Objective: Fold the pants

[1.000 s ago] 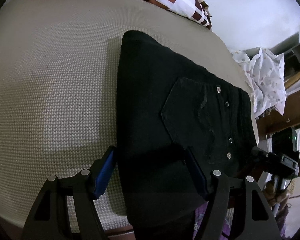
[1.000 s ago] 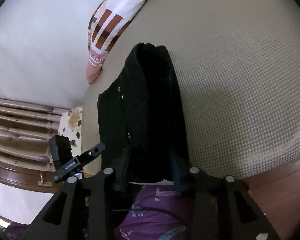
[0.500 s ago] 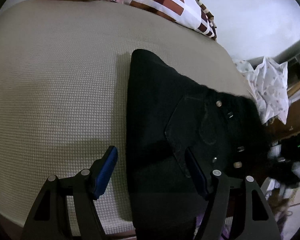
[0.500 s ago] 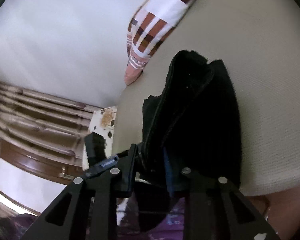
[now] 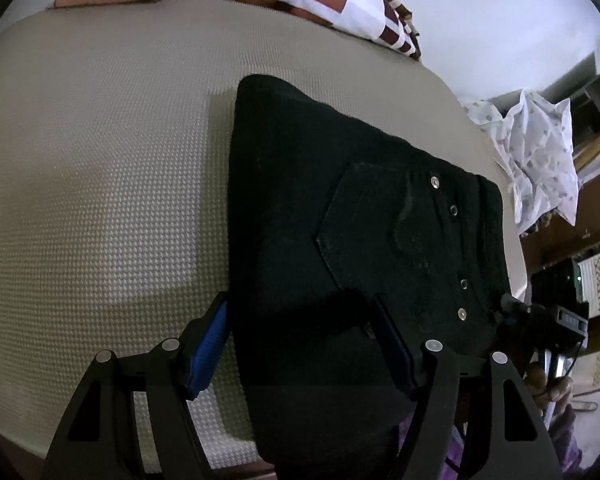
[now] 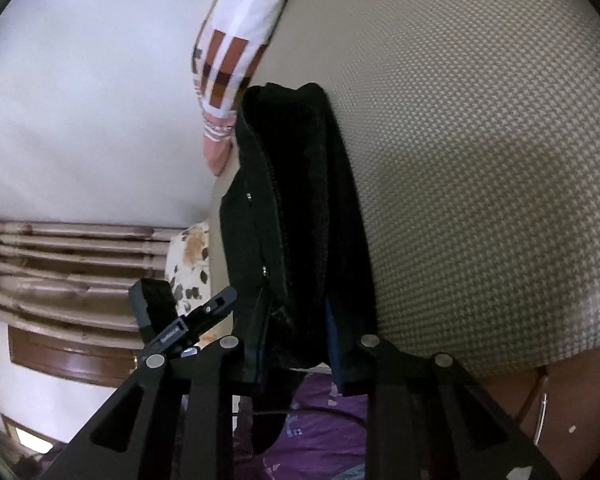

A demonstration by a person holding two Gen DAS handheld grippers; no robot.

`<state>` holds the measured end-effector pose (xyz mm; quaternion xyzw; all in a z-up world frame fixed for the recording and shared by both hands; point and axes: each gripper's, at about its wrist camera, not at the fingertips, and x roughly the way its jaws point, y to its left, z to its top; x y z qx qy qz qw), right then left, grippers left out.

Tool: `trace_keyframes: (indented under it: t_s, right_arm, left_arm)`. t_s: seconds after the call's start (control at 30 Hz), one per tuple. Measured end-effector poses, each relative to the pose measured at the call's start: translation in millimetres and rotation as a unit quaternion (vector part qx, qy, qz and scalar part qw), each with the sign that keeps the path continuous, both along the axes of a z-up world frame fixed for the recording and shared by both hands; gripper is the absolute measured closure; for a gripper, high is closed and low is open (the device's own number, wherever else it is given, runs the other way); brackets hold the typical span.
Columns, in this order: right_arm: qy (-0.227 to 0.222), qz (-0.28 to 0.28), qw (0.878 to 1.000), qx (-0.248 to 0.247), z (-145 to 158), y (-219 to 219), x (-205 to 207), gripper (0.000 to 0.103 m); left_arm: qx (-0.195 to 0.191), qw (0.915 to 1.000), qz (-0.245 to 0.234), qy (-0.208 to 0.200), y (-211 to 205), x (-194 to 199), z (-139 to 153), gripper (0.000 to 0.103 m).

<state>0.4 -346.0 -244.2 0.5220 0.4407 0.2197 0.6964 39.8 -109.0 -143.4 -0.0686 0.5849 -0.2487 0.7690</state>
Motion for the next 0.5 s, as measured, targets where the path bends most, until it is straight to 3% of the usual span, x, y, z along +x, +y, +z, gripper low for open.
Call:
trace_keyframes:
  t_s: [0.13, 0.27, 0.5]
  right_arm:
    - [-0.020, 0.016, 0.995, -0.097, 25, 7, 9, 0.069]
    - [-0.033, 0.016, 0.985, -0.167, 45, 7, 13, 0.030]
    - [-0.025, 0.034, 0.981, -0.189, 40, 8, 34, 0.029]
  left_arm:
    - [-0.003, 0.9999, -0.006, -0.008, 5, 1, 3, 0.033]
    - [-0.005, 0.9996, -0.013, -0.024, 7, 7, 9, 0.033]
    - [0.029, 0.9964, -0.066, -0.045, -2, 17, 2, 0.033]
